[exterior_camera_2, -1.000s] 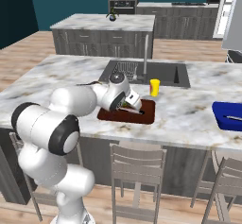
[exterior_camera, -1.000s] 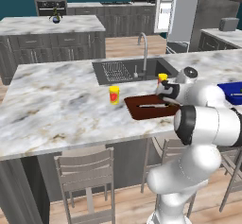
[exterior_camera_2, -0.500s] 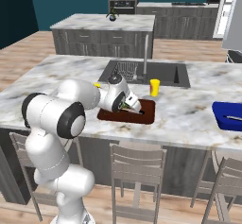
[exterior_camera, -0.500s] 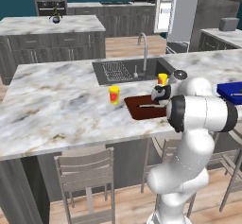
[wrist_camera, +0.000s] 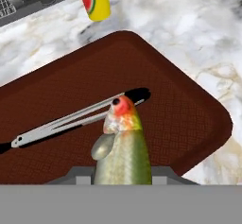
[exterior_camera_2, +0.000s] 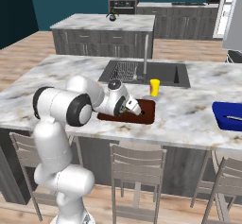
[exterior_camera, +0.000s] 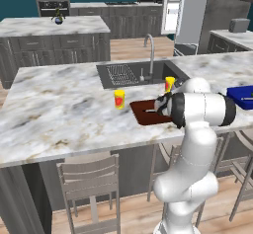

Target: Gather the potato and avocado from the fridge and place them on a tray on the dining counter. Then gather the fishs from the fridge and place them on the other tray.

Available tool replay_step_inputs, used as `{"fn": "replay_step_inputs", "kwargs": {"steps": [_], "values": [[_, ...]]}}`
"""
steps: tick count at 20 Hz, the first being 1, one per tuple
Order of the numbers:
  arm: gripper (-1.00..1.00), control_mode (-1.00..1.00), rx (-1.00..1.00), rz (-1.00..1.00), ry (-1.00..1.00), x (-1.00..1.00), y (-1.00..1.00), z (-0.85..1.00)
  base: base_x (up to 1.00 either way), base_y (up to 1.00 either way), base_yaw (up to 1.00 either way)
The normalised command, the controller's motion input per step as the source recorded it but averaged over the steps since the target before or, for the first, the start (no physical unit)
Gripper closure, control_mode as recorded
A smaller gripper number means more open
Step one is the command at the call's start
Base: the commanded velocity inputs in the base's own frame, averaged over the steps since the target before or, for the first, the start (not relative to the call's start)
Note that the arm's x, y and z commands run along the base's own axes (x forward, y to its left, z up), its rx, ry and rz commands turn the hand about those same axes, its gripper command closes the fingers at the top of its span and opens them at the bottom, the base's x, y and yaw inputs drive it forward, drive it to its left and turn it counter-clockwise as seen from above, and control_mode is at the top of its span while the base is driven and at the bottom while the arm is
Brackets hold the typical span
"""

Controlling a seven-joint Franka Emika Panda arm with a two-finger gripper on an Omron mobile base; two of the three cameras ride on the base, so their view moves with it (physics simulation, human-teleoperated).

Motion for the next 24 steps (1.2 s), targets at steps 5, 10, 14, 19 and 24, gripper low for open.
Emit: {"fn": "replay_step_inputs", "kwargs": {"steps": [5, 10, 14, 19, 24], "values": [[1.00, -1.00, 0.00, 0.01, 0.04, 0.39, -0.03, -0.26, 0.00, 0.00, 0.00], [1.00, -1.00, 0.00, 0.01, 0.03, 0.38, -0.07, -0.25, 0.00, 0.00, 0.00], [1.00, -1.00, 0.00, 0.01, 0.02, 0.42, -0.11, -0.19, 0.00, 0.00, 0.00], [1.00, -1.00, 0.00, 0.00, 0.04, 0.46, -0.12, -0.19, 0.00, 0.00, 0.00], [1.00, -1.00, 0.00, 0.00, 0.05, 0.54, -0.12, -0.19, 0.00, 0.00, 0.00]]}}
